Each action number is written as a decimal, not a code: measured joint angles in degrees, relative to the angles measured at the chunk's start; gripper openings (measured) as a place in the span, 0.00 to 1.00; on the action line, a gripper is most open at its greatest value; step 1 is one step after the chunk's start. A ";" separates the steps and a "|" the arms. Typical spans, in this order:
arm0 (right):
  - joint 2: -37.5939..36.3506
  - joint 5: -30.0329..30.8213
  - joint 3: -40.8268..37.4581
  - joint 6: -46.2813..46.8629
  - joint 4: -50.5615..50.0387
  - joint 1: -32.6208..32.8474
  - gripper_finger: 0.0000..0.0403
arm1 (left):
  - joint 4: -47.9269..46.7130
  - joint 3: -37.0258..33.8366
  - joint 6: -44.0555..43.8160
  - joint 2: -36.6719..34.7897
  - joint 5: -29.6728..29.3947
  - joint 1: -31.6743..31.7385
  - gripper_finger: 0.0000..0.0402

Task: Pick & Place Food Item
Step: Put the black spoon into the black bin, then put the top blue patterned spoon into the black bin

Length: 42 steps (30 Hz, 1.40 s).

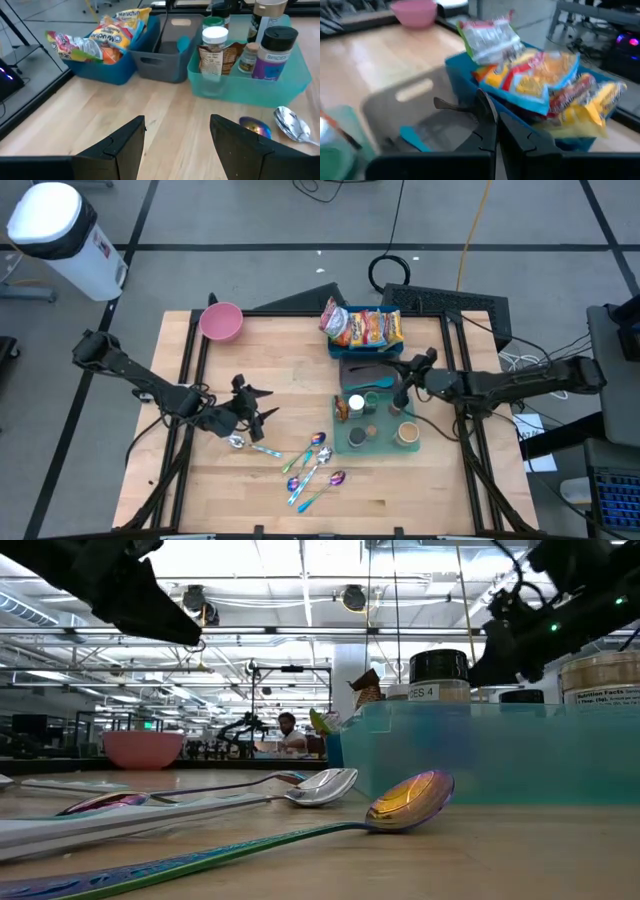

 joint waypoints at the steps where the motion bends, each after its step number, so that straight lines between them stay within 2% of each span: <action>1: 1.00 -0.08 -0.02 0.34 -0.03 -0.45 0.00 | 0.53 0.00 -0.02 0.26 0.04 0.20 0.58; 8: 8.76 -4.95 -0.01 1.96 4.02 -2.95 0.02 | 0.97 -0.02 -0.04 0.47 0.56 1.68 0.57; 15: 11.06 -6.11 0.00 0.85 7.54 -5.08 0.11 | 1.03 0.00 0.55 0.47 1.59 2.08 0.57; 18: 10.82 -6.66 0.00 -1.03 7.44 -5.27 0.20 | 1.04 0.00 0.51 0.47 3.08 2.22 0.57; 22: 10.35 -12.06 0.00 -2.55 9.08 -5.27 0.36 | 0.27 0.00 -0.49 0.47 6.23 2.41 0.57; 27: 8.63 -17.41 0.00 -3.86 12.50 -5.24 0.55 | -6.85 0.26 0.05 0.05 18.55 2.35 0.57; 32: 6.08 -18.34 0.00 -5.46 14.93 -5.20 0.63 | -18.51 0.28 -10.01 0.20 35.63 2.06 0.57; 34: 5.39 -18.22 0.00 -6.27 15.43 -5.20 0.64 | -22.61 0.28 -14.78 0.90 39.35 1.20 0.57; 37: 5.04 -18.24 0.00 -6.12 16.44 -5.20 0.64 | -30.82 0.26 -22.67 1.50 39.82 -0.50 0.57; 42: 5.04 -18.23 0.00 -5.99 16.33 -4.06 0.62 | -41.41 0.26 -44.03 1.53 40.95 -1.32 0.57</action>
